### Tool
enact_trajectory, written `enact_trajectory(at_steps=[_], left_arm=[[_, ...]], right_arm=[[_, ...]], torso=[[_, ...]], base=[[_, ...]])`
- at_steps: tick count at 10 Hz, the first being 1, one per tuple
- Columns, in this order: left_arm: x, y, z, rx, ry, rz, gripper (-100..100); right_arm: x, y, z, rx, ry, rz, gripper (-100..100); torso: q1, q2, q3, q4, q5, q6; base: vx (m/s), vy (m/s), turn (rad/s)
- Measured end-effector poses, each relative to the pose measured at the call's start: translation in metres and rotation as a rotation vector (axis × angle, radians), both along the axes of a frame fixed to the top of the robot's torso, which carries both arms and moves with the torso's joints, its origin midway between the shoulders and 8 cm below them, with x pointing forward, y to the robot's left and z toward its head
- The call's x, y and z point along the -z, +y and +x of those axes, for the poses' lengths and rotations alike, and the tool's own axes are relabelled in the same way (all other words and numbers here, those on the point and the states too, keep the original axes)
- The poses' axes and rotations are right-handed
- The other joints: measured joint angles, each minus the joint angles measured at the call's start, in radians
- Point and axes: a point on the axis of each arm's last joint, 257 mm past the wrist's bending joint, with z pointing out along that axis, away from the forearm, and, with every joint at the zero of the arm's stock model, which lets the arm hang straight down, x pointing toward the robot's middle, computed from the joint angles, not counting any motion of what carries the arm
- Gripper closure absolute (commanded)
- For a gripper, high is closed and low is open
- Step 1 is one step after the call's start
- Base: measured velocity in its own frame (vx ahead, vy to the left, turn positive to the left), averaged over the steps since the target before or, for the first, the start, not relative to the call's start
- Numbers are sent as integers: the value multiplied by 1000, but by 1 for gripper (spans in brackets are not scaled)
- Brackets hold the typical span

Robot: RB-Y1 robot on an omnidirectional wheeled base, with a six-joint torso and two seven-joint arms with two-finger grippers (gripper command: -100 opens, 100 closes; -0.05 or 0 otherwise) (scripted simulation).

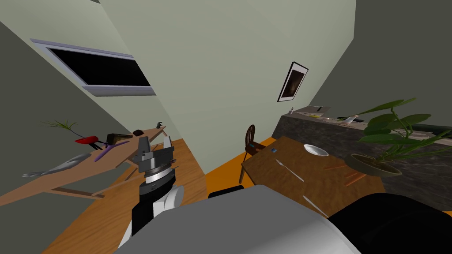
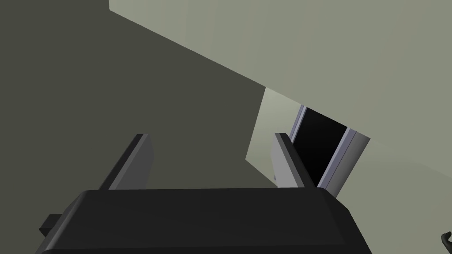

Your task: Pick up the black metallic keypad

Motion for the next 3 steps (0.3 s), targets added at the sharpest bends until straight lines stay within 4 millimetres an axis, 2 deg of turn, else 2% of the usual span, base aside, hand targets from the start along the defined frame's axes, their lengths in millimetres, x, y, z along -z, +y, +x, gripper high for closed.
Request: enact_trajectory(at_steps=[2,3], left_arm=[[0,0,0,0,0,0,0],[0,0,0,0,0,0,0]], right_arm=[[-7,-8,2,3,1,-3,100],[-7,-9,2,4,1,-2,0]], torso=[[-3,0,0,0,0,0],[-4,0,0,0,-1,0]], base=[[-11,24,-4],[0,0,0]])
